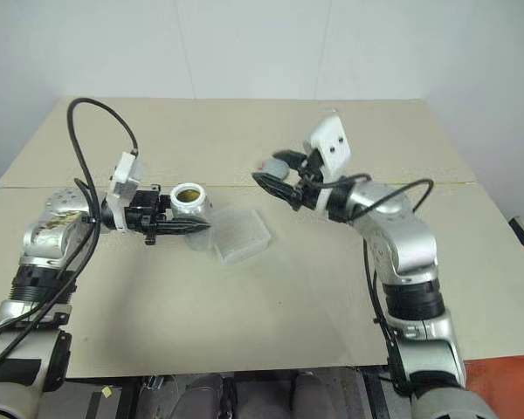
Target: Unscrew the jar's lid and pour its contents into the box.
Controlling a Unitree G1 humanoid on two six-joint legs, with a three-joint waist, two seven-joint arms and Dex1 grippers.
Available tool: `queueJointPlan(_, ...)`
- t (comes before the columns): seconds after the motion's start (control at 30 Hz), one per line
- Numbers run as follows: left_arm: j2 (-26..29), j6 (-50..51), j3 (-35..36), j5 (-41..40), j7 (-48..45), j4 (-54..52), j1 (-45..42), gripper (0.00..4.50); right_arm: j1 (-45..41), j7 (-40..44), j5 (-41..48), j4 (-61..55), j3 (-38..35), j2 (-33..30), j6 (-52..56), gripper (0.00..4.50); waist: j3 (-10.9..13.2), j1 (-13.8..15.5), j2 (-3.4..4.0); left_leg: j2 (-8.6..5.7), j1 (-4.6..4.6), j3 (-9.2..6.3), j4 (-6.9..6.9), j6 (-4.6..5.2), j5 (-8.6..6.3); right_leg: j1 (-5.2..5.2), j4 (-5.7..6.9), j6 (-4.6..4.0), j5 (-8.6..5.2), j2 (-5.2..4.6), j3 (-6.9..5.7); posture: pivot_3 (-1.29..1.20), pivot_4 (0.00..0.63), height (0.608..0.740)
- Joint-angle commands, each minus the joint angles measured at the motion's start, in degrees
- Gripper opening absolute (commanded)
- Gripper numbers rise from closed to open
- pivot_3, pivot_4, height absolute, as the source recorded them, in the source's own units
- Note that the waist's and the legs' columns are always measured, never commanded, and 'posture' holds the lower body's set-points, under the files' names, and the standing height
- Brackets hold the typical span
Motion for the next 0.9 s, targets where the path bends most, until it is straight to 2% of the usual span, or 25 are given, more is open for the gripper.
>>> queueJointPlan(0.03,-0.99,-2.46,3.32,0.49,5.46,0.32,-2.33,1.94,6.18,-7.73,-3.08,-2.56,-3.33,0.20,1.42,2.79,-0.01,0.09,-0.01,0.00,0.01,-0.01,0.00,0.00,0.00,0.03,-0.01,0.00,0.00,0.00,-0.01,0.00,0.150,0.740)
queueJointPlan(0.2,-3.52,-3.75,4.35,1.82,12.86,1.33,-3.36,1.94,12.54,-16.32,-8.62,0.57,-2.76,2.52,0.87,2.79,-0.01,0.02,-0.02,-0.03,0.04,-0.02,0.02,0.05,-0.03,0.09,-0.04,0.00,0.00,0.00,0.01,0.00,0.150,0.740)
queueJointPlan(0.43,-5.83,-4.24,4.41,3.20,18.30,1.49,-3.99,1.94,13.24,-25.29,-14.49,12.31,-3.57,7.68,-3.45,2.79,-0.01,-0.29,-0.02,-0.03,0.09,-0.03,-0.11,-0.17,0.10,0.07,-0.05,0.00,0.00,0.04,0.05,0.00,0.150,0.740)
queueJointPlan(0.47,-5.87,-4.16,4.40,3.19,18.60,1.41,-3.98,1.94,13.40,-25.09,-14.82,12.58,-3.29,7.63,-3.79,3.14,-0.01,-0.32,-0.02,-0.03,0.09,-0.02,-0.12,-0.17,0.10,0.07,-0.06,0.00,0.00,0.03,0.06,0.00,0.150,0.740)
queueJointPlan(0.6,-5.71,-4.21,3.95,3.59,18.98,0.98,-3.53,1.94,15.11,-21.22,-14.03,7.52,-2.07,5.28,-1.27,4.39,-0.01,-0.15,-0.02,-0.03,0.10,-0.01,-0.11,-0.16,0.09,0.11,-0.11,0.01,0.00,0.03,0.07,0.00,0.150,0.740)
queueJointPlan(0.77,-5.21,-6.91,3.03,5.98,18.77,2.65,-4.51,1.94,15.65,-11.11,-7.26,-6.50,-3.63,-3.12,6.46,4.46,-0.01,-0.02,-0.01,-0.03,0.04,-0.04,-0.12,-0.11,0.06,0.12,-0.28,0.02,0.01,0.01,0.06,0.00,0.150,0.740)
queueJointPlan(0.87,-5.52,-10.29,1.85,8.62,19.17,4.80,-5.75,1.94,13.83,-5.81,-3.53,-10.24,-4.73,-8.50,10.02,4.46,-0.01,0.05,-0.01,-0.03,0.06,-0.08,-0.12,0.17,-0.10,0.18,-0.33,0.02,0.02,0.03,0.01,0.00,0.150,0.740)
queueJointPlan(0.9,-5.91,-13.13,0.96,10.32,19.43,6.20,-6.56,1.94,11.85,-1.60,0.49,-10.73,-5.88,-10.91,12.58,4.46,-0.01,0.07,-0.01,-0.03,0.07,-0.08,-0.12,0.19,-0.11,0.19,-0.35,0.02,0.02,0.03,0.00,0.00,0.150,0.740)
